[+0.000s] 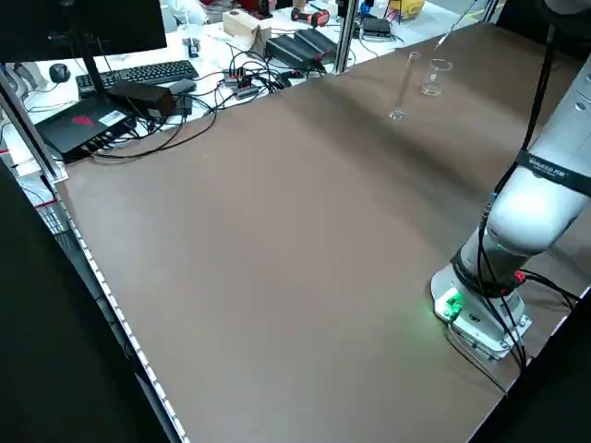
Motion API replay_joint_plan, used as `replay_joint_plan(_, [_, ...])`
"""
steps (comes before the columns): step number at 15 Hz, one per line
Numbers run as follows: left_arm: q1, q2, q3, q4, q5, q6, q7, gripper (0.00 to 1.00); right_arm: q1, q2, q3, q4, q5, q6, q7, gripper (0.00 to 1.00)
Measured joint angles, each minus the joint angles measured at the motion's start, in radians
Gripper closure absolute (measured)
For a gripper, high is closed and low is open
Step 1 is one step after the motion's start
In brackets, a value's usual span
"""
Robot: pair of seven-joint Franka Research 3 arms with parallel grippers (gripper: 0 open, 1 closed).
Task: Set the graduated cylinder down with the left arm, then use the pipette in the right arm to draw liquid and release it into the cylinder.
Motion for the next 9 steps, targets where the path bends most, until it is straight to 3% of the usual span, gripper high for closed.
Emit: replay_joint_plan(9, [-0.007, 0.0, 0.002, -0.001, 0.018, 0.001, 0.0, 0.0, 0.069, 0.0, 0.016, 0.002, 0.025, 0.043, 0.089, 0.79])
